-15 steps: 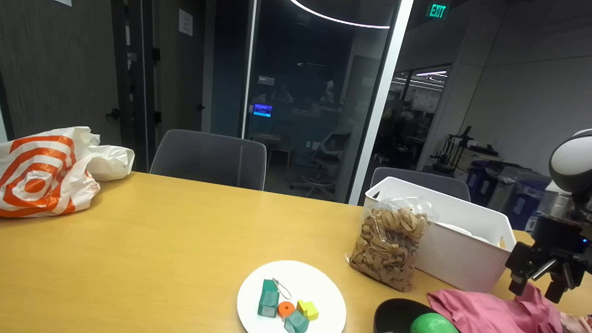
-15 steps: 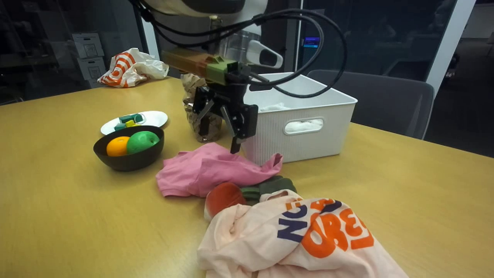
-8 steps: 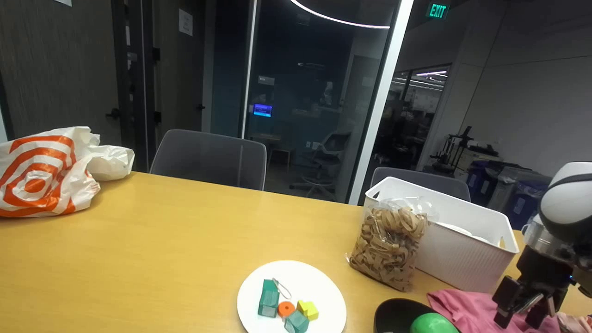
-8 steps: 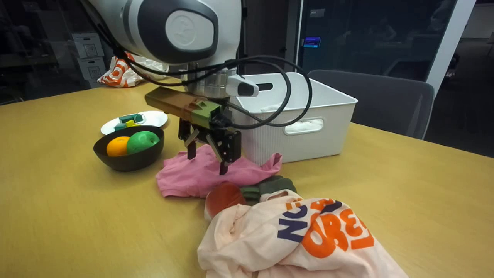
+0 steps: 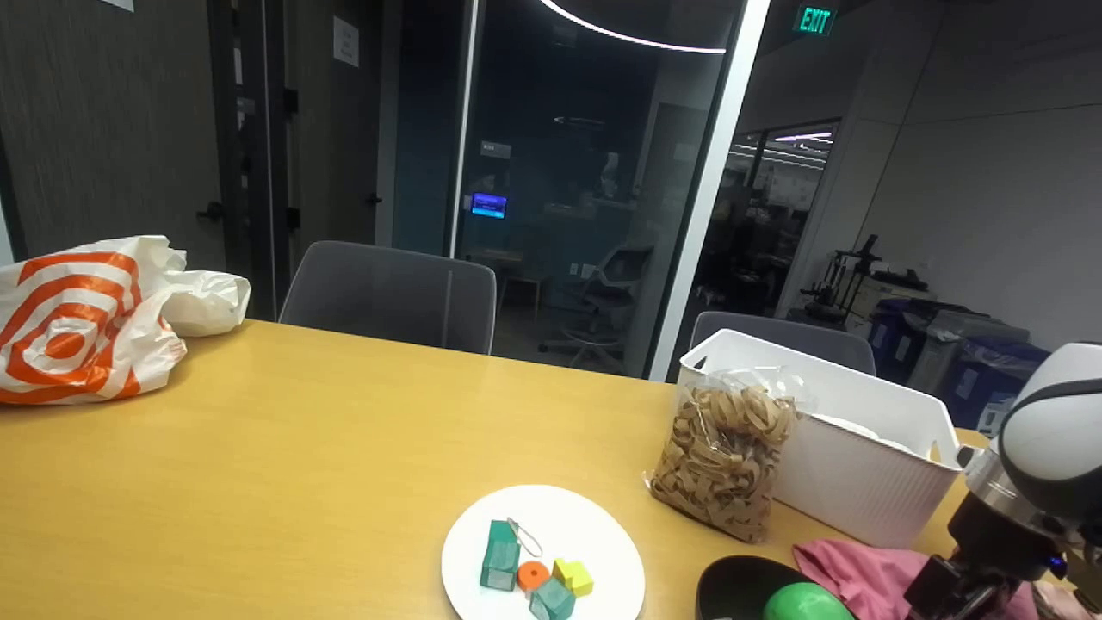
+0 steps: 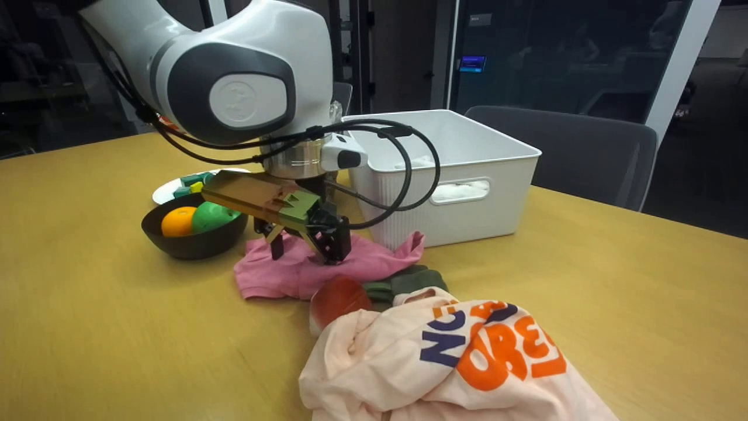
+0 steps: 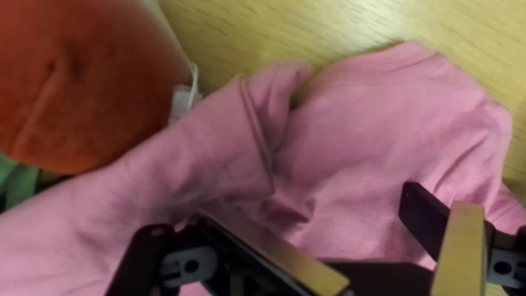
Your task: Remove the objects from the basket
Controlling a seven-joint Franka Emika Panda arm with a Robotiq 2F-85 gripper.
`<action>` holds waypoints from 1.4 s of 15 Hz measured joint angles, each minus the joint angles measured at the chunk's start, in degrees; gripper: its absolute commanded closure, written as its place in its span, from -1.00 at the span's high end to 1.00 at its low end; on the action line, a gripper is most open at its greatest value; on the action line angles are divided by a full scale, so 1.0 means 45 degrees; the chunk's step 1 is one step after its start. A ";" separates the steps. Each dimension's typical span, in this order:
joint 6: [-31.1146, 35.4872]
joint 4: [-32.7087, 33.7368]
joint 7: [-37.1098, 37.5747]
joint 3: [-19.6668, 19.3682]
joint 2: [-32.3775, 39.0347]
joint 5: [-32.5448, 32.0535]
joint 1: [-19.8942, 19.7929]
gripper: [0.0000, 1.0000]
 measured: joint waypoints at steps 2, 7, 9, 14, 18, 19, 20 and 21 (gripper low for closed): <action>0.0020 -0.0083 -0.1205 0.0003 -0.0018 0.1111 0.0243 1.00; -0.0046 -0.0104 -0.3827 0.0005 -0.0152 0.2642 0.0651 1.00; -0.0388 -0.0098 -0.4622 0.0005 -0.0244 0.3077 0.0726 1.00; -0.2845 0.0086 -0.6429 -0.0049 -0.0574 0.4236 0.0755 1.00; -0.3115 0.0088 -0.6458 0.0154 -0.0519 0.3529 0.0755 1.00; -0.2893 0.0062 -0.6245 0.0293 -0.0472 0.2998 0.0755 1.00; -0.2654 0.0023 -0.5996 0.0458 -0.0423 0.2421 0.0758 1.00; -0.2413 -0.0022 -0.5788 0.0627 -0.0376 0.1964 0.0768 1.00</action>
